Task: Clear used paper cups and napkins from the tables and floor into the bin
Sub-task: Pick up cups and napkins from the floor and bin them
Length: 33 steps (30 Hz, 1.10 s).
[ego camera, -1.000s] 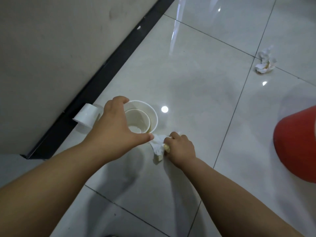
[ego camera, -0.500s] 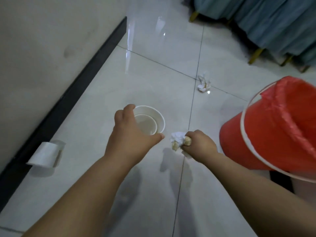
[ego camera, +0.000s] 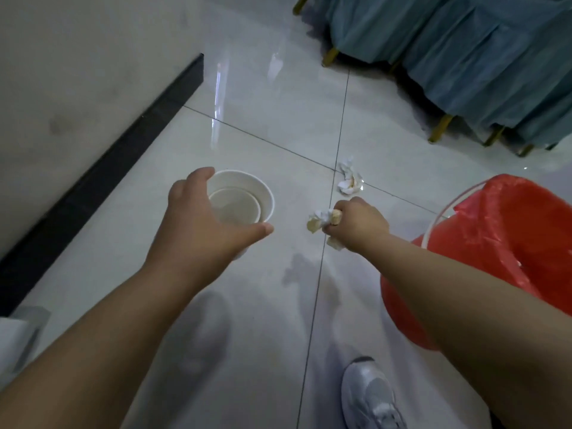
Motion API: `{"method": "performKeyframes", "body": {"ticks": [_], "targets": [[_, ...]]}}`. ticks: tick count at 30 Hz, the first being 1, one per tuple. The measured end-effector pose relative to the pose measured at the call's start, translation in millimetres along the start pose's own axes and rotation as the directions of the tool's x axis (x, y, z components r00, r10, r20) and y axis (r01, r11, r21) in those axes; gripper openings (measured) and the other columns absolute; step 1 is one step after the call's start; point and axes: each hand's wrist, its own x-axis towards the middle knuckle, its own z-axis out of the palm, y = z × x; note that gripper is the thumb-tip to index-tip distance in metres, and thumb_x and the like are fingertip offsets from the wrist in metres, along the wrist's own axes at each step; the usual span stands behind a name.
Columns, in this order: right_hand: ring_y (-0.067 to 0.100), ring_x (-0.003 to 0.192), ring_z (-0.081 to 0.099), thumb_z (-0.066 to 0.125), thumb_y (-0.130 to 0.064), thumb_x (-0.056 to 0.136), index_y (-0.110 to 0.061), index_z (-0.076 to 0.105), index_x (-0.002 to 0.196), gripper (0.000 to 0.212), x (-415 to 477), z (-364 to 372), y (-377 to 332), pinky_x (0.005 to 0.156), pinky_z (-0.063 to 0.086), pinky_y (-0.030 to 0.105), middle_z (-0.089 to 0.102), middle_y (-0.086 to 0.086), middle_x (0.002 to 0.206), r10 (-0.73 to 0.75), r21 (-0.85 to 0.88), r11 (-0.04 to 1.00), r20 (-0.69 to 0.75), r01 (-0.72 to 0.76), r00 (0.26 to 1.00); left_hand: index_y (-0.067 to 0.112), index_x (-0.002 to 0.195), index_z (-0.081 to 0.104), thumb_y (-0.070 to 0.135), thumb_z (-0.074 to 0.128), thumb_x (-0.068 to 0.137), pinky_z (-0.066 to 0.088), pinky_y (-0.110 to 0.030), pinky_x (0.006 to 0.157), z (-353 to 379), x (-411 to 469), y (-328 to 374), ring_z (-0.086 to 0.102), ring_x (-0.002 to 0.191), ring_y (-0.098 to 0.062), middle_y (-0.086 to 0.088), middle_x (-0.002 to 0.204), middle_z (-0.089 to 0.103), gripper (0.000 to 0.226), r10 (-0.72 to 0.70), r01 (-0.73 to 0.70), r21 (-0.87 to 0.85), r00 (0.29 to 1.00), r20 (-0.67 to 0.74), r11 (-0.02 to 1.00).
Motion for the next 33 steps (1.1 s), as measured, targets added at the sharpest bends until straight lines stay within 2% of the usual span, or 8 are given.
{"method": "performKeyframes", "body": {"ticks": [5,10,13,20,23,26,28,33], "targets": [[0.037,0.107,0.052,0.057,-0.040,0.081,-0.020,0.060,0.107,0.033,71.8,20.6,9.3,0.087,0.047,0.042,0.046,0.008,0.120,0.017,0.012,1.000,-0.017,-0.016,1.000,0.030,0.144,0.026,0.043,0.083,0.060,0.032,-0.027,0.085,24.5,34.1,-2.7,0.033,0.104,-0.006,0.004,0.146,0.030,0.102,-0.057,0.060,0.029,0.996,-0.073,0.998],[0.036,0.112,0.048,0.054,-0.036,0.085,-0.020,0.059,0.112,0.031,155.0,32.3,20.9,0.090,0.046,0.044,0.041,0.010,0.128,-0.009,-0.034,0.999,-0.050,0.007,0.999,0.029,0.144,0.026,0.041,0.083,0.061,0.032,-0.025,0.084,61.5,83.1,10.5,0.033,0.102,-0.005,0.005,0.146,0.029,0.101,-0.086,0.088,0.011,0.989,-0.120,0.996],[0.037,0.118,0.041,0.055,-0.033,0.084,-0.021,0.057,0.118,0.036,201.6,35.3,33.1,0.096,0.042,0.047,0.033,0.007,0.137,0.049,0.035,0.998,-0.043,-0.048,0.998,0.029,0.144,0.026,0.040,0.083,0.061,0.031,-0.025,0.084,86.4,113.5,20.1,0.033,0.102,-0.005,0.005,0.146,0.029,0.102,-0.116,0.118,0.008,0.981,-0.153,0.993],[0.035,0.128,0.021,0.055,-0.031,0.084,-0.027,0.053,0.121,0.038,269.3,40.0,67.8,0.093,0.040,0.044,0.011,-0.005,0.152,0.178,0.148,0.970,0.106,-0.192,0.978,0.033,0.144,0.027,0.041,0.084,0.059,0.030,-0.024,0.085,138.3,150.2,29.8,0.033,0.103,-0.003,0.010,0.145,0.029,0.102,-0.206,0.205,-0.021,0.969,-0.135,0.979],[0.030,0.131,0.027,0.061,-0.035,0.080,-0.025,0.052,0.121,0.043,285.3,52.4,71.5,0.100,0.039,0.046,0.031,0.002,0.143,0.100,0.050,0.992,0.242,-0.115,0.965,0.035,0.143,0.027,0.042,0.084,0.059,0.028,-0.022,0.085,148.6,154.0,29.3,0.032,0.103,0.000,0.013,0.144,0.029,0.101,-0.207,0.207,-0.014,0.971,-0.123,0.978],[0.032,0.113,0.053,0.060,-0.035,0.067,-0.020,0.058,0.110,0.046,285.1,68.7,67.3,0.089,0.047,0.039,0.054,0.008,0.123,0.106,0.167,0.974,0.263,-0.153,0.959,0.035,0.143,0.027,0.042,0.084,0.058,0.027,-0.021,0.086,148.0,153.4,22.3,0.031,0.104,0.001,0.014,0.145,0.029,0.102,-0.209,0.213,0.016,0.968,-0.137,0.977],[0.034,0.110,0.053,0.059,-0.033,0.072,-0.020,0.057,0.112,0.043,280.7,75.7,65.7,0.079,0.042,0.032,0.048,0.009,0.123,0.108,0.154,0.979,0.177,-0.136,0.978,0.034,0.143,0.029,0.041,0.084,0.058,0.028,-0.022,0.086,144.3,148.8,17.0,0.032,0.103,-0.001,0.011,0.144,0.031,0.102,-0.215,0.221,0.029,0.965,-0.148,0.975],[0.036,0.106,0.053,0.057,-0.033,0.079,-0.018,0.056,0.112,0.036,242.7,75.4,49.9,0.080,0.042,0.034,0.046,0.009,0.118,-0.008,0.040,0.999,0.189,0.000,0.982,0.033,0.142,0.031,0.038,0.085,0.058,0.027,-0.023,0.087,134.0,127.5,11.4,0.032,0.104,-0.001,0.010,0.145,0.032,0.101,-0.216,0.221,0.013,0.963,-0.161,0.975]]}}
